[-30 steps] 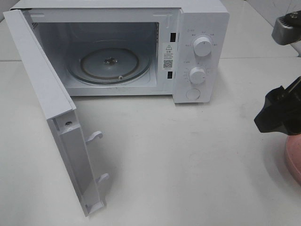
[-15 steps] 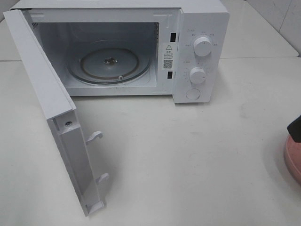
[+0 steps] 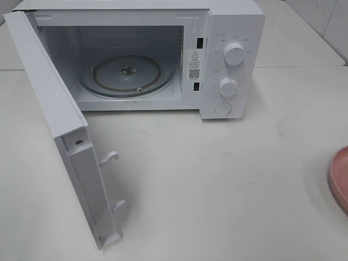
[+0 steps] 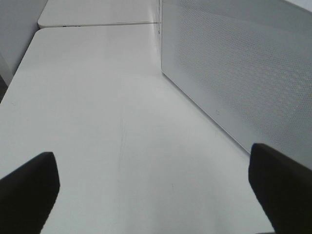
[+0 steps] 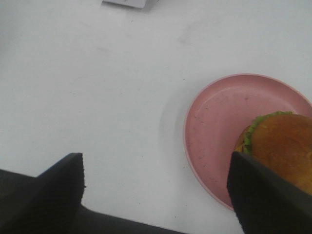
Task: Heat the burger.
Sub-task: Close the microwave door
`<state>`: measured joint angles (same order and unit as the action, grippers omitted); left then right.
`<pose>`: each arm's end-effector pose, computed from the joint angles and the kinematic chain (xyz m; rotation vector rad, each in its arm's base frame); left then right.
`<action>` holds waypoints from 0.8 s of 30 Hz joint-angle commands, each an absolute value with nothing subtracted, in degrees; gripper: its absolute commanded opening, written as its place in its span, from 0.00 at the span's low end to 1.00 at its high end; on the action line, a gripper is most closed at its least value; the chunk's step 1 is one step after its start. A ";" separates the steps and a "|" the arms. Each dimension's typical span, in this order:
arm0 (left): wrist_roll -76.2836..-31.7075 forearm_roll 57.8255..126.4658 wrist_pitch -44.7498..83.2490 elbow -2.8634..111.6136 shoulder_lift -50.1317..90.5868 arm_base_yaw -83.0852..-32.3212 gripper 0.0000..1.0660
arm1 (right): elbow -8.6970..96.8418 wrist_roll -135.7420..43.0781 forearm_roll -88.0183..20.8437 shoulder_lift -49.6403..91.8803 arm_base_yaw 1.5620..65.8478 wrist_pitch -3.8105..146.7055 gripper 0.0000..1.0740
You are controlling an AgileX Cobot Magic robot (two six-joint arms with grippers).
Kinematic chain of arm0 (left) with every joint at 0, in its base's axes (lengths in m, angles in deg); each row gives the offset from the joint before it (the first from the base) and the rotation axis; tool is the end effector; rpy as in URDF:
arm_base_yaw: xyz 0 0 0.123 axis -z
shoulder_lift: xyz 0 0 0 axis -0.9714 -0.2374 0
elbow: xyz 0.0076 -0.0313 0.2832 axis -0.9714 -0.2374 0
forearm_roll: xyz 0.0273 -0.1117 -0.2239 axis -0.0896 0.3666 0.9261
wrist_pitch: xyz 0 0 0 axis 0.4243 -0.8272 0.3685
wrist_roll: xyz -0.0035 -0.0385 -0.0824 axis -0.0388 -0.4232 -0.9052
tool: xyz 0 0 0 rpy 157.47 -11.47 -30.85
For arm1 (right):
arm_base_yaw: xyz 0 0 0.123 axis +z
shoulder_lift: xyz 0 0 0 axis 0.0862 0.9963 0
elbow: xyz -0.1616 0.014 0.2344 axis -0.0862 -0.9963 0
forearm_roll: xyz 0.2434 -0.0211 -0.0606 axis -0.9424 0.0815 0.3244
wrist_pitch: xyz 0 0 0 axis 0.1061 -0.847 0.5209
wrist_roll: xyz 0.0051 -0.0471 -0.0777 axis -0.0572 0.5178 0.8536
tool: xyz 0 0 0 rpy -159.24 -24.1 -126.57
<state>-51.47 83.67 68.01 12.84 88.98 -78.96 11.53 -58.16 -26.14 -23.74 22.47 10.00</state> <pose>-0.0050 -0.0087 0.2793 0.0679 2.0169 -0.0280 0.0594 0.0085 0.3038 -0.2264 2.2806 0.0658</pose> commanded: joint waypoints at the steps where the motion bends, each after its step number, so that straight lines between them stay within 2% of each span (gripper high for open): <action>1: -51.65 83.72 67.55 12.72 90.07 -79.30 0.94 | 9.69 -57.71 -26.48 -29.19 19.38 9.83 0.71; 9: -51.65 83.72 67.55 12.72 90.07 -79.30 0.94 | 5.91 -57.71 -26.83 -38.30 15.20 9.08 0.71; 24: -51.65 83.72 67.55 12.72 90.07 -79.30 0.94 | 5.28 -55.81 -28.09 -49.24 9.30 8.57 0.71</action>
<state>-51.47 83.67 68.01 12.84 88.98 -78.96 5.74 -57.30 -27.63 -47.75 10.39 8.28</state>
